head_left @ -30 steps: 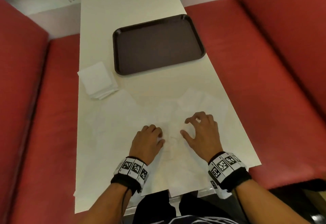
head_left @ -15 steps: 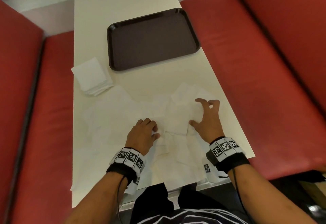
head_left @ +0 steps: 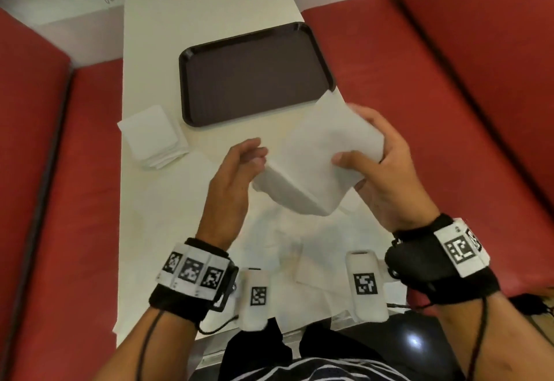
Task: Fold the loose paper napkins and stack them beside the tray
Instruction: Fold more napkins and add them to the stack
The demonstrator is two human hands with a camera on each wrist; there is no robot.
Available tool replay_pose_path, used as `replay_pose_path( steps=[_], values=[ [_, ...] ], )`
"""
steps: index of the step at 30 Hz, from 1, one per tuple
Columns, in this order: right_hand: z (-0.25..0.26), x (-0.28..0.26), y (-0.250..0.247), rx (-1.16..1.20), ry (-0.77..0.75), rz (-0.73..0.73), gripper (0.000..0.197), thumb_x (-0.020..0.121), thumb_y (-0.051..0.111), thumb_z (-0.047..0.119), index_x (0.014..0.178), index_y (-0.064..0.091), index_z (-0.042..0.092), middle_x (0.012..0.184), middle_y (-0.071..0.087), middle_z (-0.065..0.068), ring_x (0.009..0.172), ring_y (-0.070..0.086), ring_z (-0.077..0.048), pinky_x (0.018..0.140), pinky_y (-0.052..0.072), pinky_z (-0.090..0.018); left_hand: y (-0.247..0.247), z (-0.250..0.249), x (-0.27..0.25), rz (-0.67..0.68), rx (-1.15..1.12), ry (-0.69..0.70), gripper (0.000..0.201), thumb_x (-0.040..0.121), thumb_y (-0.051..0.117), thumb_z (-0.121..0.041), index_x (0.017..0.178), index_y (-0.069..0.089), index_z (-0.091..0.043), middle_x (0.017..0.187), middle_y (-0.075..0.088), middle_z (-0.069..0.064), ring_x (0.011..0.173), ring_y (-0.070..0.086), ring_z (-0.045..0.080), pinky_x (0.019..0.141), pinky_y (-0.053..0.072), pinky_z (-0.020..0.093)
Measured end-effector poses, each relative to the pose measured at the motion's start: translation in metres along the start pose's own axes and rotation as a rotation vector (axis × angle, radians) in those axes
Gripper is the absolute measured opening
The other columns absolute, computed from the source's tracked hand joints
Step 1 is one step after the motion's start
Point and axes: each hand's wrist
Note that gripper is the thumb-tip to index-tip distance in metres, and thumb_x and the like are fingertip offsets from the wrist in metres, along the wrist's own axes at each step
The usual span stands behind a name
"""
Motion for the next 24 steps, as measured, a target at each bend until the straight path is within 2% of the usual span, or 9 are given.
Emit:
replay_pose_path(
  steps=[4,7,11,13,15,17,19,21,24],
  values=[
    [-0.002,0.003,0.003,0.078,-0.006,-0.143,0.049,0.082,0.061,-0.016,0.117,0.059,0.018,0.111,0.066,-0.004,0.102,0.064,-0.023,0.080,0.056,-0.039,0.015,-0.035,-0.013,0.234,-0.189,-0.041,0.053,0.085,0.053,-0.055,0.117,0.067,-0.015,0.119,0.071,0.002,0.112,0.065,0.020,0.096,0.050,0.035],
    [-0.004,0.003,0.005,-0.040,-0.006,-0.184,0.049,0.082,0.061,-0.015,0.115,0.061,0.022,0.112,0.066,0.000,0.106,0.065,-0.028,0.088,0.055,-0.052,0.015,-0.036,-0.016,0.225,-0.117,-0.017,0.032,0.081,0.062,-0.052,0.094,0.072,-0.025,0.095,0.072,-0.007,0.090,0.066,0.009,0.077,0.050,0.024],
    [-0.008,0.002,0.002,-0.113,0.012,-0.199,0.050,0.081,0.065,-0.009,0.117,0.061,0.025,0.114,0.065,0.003,0.111,0.063,-0.030,0.091,0.053,-0.061,0.008,-0.024,-0.019,0.210,-0.016,-0.028,0.018,0.081,0.080,-0.034,0.094,0.076,-0.022,0.094,0.075,-0.002,0.087,0.069,0.012,0.076,0.054,0.032],
    [-0.013,0.003,0.002,-0.161,0.035,-0.185,0.052,0.078,0.070,0.002,0.121,0.059,0.028,0.122,0.060,0.001,0.113,0.061,-0.027,0.091,0.054,-0.057,0.006,-0.021,-0.020,0.191,0.019,-0.051,0.014,0.083,0.075,-0.030,0.094,0.076,-0.020,0.093,0.075,-0.001,0.086,0.068,0.015,0.078,0.053,0.036],
    [-0.017,0.004,0.001,-0.313,0.043,-0.194,0.057,0.078,0.076,0.019,0.128,0.053,0.034,0.134,0.046,0.001,0.116,0.056,-0.017,0.093,0.056,-0.036,0.005,-0.020,-0.019,0.168,0.049,-0.063,0.010,0.086,0.074,-0.026,0.094,0.076,-0.020,0.093,0.075,0.001,0.089,0.067,0.022,0.080,0.053,0.041],
    [-0.018,0.000,0.000,-0.558,-0.022,-0.162,0.061,0.077,0.076,0.041,0.131,0.049,0.038,0.141,0.032,0.007,0.126,0.044,-0.007,0.097,0.043,-0.016,0.003,-0.017,-0.019,0.150,0.054,-0.064,0.009,0.087,0.075,-0.025,0.095,0.075,-0.021,0.094,0.074,0.002,0.092,0.067,0.025,0.082,0.054,0.045],
    [-0.019,-0.006,0.003,-0.790,-0.099,0.031,0.058,0.076,0.071,0.056,0.128,0.054,0.038,0.143,0.033,0.013,0.135,0.035,-0.003,0.105,0.031,-0.014,0.002,-0.016,-0.020,0.135,0.053,-0.049,0.013,0.085,0.077,-0.030,0.093,0.075,-0.020,0.093,0.073,0.004,0.091,0.067,0.026,0.080,0.054,0.046],
    [-0.023,-0.013,0.009,-0.885,-0.103,0.197,0.046,0.079,0.073,0.052,0.121,0.061,0.036,0.137,0.046,0.017,0.132,0.042,-0.003,0.106,0.036,-0.022,-0.001,-0.014,-0.020,0.120,0.036,-0.043,0.019,0.083,0.079,-0.033,0.095,0.075,-0.017,0.094,0.072,0.004,0.090,0.067,0.022,0.079,0.054,0.043],
    [-0.032,-0.014,0.022,-0.867,-0.137,0.154,0.020,0.090,0.070,0.031,0.109,0.069,0.025,0.112,0.065,0.016,0.107,0.061,-0.004,0.089,0.050,-0.023,-0.006,-0.013,-0.019,0.039,0.059,-0.019,0.019,0.083,0.078,-0.030,0.098,0.075,-0.020,0.099,0.071,-0.005,0.093,0.068,0.015,0.082,0.056,0.035]
  ],
)
Point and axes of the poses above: each hand's wrist, its own x-axis towards the middle knuckle, its own y-axis out of the palm, z = x × y
